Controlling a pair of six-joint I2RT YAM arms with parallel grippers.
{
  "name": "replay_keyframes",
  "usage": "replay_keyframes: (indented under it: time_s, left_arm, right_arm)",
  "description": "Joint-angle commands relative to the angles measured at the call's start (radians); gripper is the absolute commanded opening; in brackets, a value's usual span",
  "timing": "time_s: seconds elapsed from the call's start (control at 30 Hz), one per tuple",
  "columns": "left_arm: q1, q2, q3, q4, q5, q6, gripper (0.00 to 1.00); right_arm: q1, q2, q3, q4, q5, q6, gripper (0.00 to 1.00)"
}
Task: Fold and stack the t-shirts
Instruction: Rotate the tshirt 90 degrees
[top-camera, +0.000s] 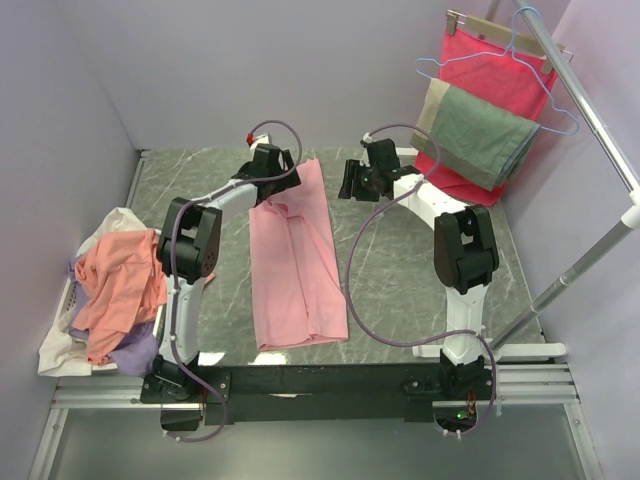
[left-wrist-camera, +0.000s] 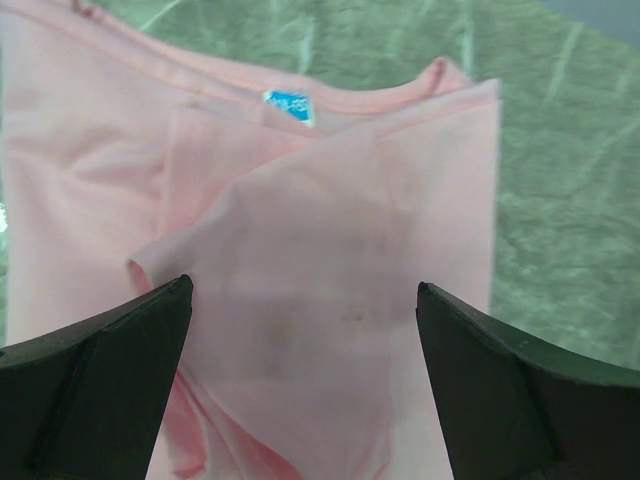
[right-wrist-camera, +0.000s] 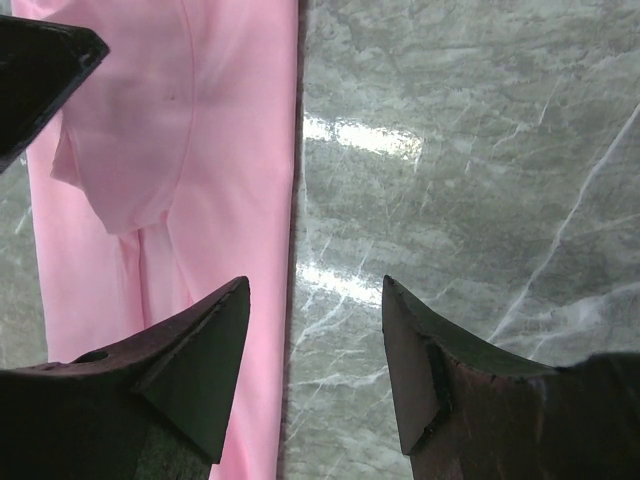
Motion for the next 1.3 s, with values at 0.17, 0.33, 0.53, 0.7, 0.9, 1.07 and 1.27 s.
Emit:
replay_keyframes:
  time_s: [0.17,0.33,0.53,0.7,0.9,1.07,1.27]
  left_arm:
    - [-0.005,0.069,0.115,-0.099,-0.038,0.027,1.00]
    - [-0.007,0.027,0.092,-0.085,-0.035,0.015,1.00]
    - [-0.014,-0.093,0.026,-0.002,0.010,0.035,1.00]
    - [-0.046,-0.144,0.019,-0.021,0.042,0.052,0.99]
    - [-0.073,-0.179,-0.055,-0.019,0.082,0.027,0.99]
    - [-0.080,-0.176,-0.147,0.007,0.099,-0.006,1.00]
    - [-0.082,-0.139,-0.210,0.019,0.068,-0.022,0.99]
  right_arm:
    - [0.006,-0.044,-0.011,0.009,-0.012,0.000,0.62]
    - [0.006,-0.057,-0.026,0.009,-0.010,-0.001,0.62]
    - [0.006,-0.067,-0.040,0.009,-0.009,0.000,0.62]
    - [0.009,-0.082,-0.060,0.015,-0.007,0.000,0.62]
    - [0.009,-0.110,-0.083,0.012,0.001,-0.004,0.62]
    - [0.011,-0.136,-0.104,0.012,0.007,-0.009,0.62]
    - [0.008,-0.143,-0.115,0.000,0.010,-0.018,0.62]
